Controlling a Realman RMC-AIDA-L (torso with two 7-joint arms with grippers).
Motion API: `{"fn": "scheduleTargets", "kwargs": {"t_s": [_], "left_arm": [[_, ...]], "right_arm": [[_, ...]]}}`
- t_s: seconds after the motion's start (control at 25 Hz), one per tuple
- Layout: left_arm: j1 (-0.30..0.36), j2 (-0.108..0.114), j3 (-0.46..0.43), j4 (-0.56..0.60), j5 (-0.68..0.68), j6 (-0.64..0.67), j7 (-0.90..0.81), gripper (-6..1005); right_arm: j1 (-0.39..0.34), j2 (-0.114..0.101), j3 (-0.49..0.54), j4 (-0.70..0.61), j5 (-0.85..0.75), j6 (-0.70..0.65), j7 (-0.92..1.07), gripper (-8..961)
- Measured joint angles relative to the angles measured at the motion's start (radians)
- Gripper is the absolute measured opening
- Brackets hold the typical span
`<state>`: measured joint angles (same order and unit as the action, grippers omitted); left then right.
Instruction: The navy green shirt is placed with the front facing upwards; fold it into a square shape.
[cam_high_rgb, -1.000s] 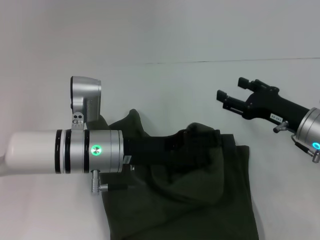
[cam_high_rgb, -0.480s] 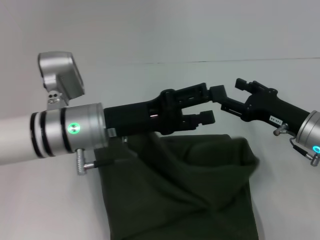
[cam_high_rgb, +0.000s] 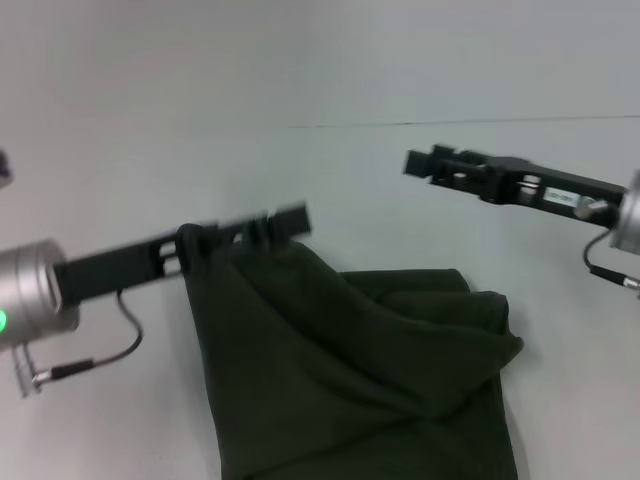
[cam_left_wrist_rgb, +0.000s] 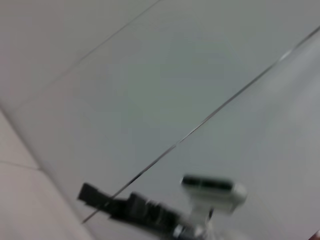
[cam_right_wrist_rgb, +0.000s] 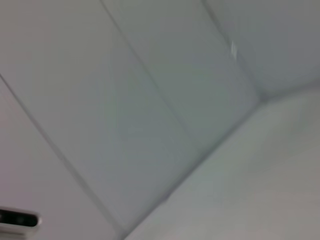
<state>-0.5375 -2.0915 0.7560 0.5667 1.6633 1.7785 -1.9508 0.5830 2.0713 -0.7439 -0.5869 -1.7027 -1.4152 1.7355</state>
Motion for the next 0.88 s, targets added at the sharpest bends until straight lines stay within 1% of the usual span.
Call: {"fn": "scheduleTargets", "kwargs": {"t_s": [0.12, 0.2, 0.28, 0.4, 0.48, 0.56, 0.8, 0.88], "left_arm": [[0.028, -0.004, -0.031, 0.023, 0.071, 0.001, 0.066, 916], [0.036, -0.005, -0.052, 0.026, 0.109, -0.004, 0.098, 916], [0.04, -0.005, -0.067, 0.026, 0.133, -0.01, 0.12, 915], [0.041, -0.005, -0.073, 0.031, 0.145, -0.016, 0.136, 915], [0.041, -0.005, -0.073, 0.032, 0.146, -0.018, 0.151, 915], [0.041, -0.005, -0.073, 0.032, 0.147, -0.021, 0.162, 915], [0.042, -0.004, -0.073, 0.032, 0.147, -0.029, 0.171, 914], [0.042, -0.004, -0.075, 0.032, 0.147, -0.032, 0.171, 914]], "right_arm": [[0.051, -0.015, -0.057, -0.034, -0.081, 0.008, 0.228, 856], [0.1, -0.029, -0.09, -0.043, -0.156, 0.015, 0.385, 856], [0.168, -0.043, -0.126, -0.045, -0.262, 0.041, 0.547, 856], [0.249, -0.049, -0.161, -0.04, -0.422, 0.085, 0.72, 856], [0.297, -0.05, -0.167, -0.039, -0.511, 0.097, 0.791, 856], [0.331, -0.05, -0.17, -0.039, -0.556, 0.093, 0.827, 855], [0.4, -0.052, -0.196, -0.043, -0.605, 0.077, 0.899, 855], [0.414, -0.049, -0.214, -0.037, -0.608, 0.091, 0.91, 855]]}}
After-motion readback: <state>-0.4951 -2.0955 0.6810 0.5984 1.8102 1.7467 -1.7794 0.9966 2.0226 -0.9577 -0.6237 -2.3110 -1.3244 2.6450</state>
